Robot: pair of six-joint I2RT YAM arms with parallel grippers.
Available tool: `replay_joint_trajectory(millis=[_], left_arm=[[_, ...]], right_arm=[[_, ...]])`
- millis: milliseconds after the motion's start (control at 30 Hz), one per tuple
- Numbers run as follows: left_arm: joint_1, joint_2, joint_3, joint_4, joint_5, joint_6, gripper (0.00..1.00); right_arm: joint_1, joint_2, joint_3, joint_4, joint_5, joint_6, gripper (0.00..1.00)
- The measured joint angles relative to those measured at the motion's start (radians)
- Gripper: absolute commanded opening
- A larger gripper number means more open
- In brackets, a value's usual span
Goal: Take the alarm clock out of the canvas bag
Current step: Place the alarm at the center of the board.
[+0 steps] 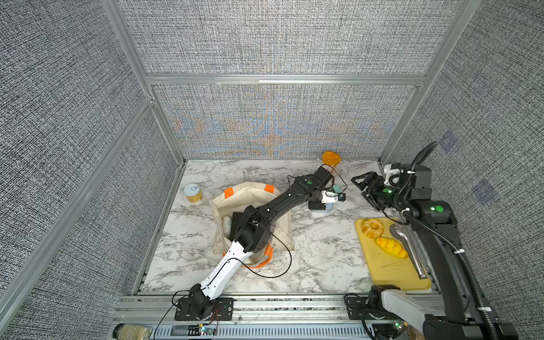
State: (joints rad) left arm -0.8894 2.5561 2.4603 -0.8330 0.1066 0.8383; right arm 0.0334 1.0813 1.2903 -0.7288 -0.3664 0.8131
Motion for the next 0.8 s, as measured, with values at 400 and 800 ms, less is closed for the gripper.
replay_joint_trajectory(millis=[400, 800], left_arm=[[-0.001, 0.0, -0.037, 0.072, -0.053, -0.009, 0.76], [0.0, -0.017, -0.039, 0.127, -0.078, -0.011, 0.78]], right_arm=[[0.0, -0.002, -0.006, 0.003, -0.003, 0.003, 0.8], [0.0, -0.002, -0.007, 0.004, -0.004, 0.003, 0.81]])
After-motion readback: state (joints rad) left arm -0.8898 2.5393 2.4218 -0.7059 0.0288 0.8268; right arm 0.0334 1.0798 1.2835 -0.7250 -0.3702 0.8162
